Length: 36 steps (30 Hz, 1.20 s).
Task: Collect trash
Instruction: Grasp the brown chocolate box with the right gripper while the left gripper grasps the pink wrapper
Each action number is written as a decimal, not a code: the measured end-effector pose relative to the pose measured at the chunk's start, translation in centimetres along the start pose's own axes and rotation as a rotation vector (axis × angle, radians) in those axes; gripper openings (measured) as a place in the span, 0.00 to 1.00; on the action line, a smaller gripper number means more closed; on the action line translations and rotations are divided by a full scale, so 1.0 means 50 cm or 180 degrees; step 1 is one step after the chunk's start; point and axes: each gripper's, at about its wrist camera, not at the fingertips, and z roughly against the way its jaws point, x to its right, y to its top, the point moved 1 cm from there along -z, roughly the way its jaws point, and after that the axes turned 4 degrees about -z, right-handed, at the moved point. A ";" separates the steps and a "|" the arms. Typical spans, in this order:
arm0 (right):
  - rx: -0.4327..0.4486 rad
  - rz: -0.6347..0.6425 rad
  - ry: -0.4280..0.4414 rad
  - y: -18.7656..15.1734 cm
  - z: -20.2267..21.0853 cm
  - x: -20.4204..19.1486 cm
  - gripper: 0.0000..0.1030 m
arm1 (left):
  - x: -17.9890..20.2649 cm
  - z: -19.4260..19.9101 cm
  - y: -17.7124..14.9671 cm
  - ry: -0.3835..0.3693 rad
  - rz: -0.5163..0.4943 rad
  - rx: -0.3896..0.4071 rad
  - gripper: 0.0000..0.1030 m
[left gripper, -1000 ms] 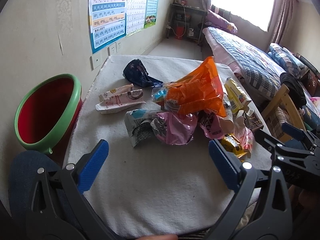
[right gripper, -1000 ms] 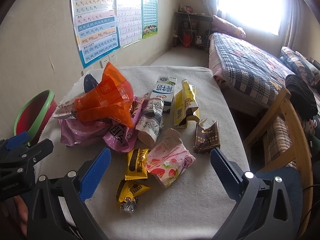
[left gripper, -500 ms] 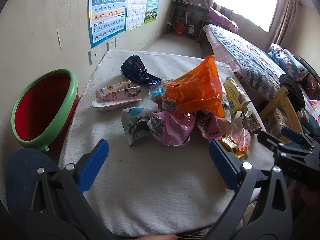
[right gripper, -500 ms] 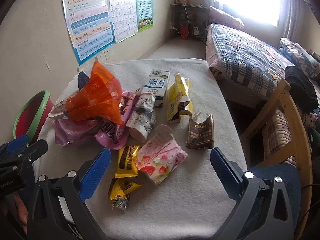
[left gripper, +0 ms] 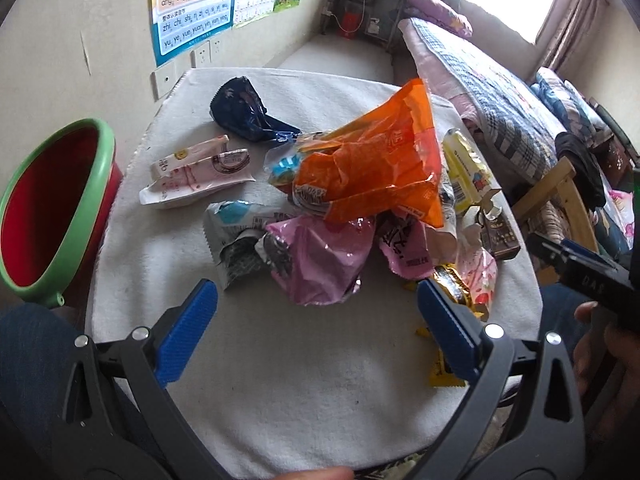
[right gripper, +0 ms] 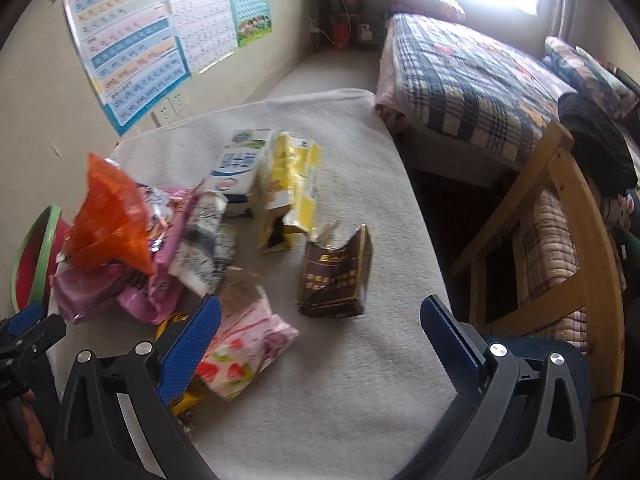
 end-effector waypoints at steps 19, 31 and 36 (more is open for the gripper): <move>-0.0573 -0.0374 0.0113 0.031 -0.138 0.065 0.53 | -0.002 -0.055 0.021 -0.0197 0.0033 -0.0183 0.47; -0.0497 -0.0238 0.0300 0.020 -0.100 0.051 0.25 | 0.002 -0.025 0.021 -0.0292 0.0008 -0.0079 0.27; -0.0368 -0.0145 0.0276 0.021 -0.063 0.040 0.24 | 0.005 0.000 0.016 -0.0286 -0.0007 -0.0074 0.24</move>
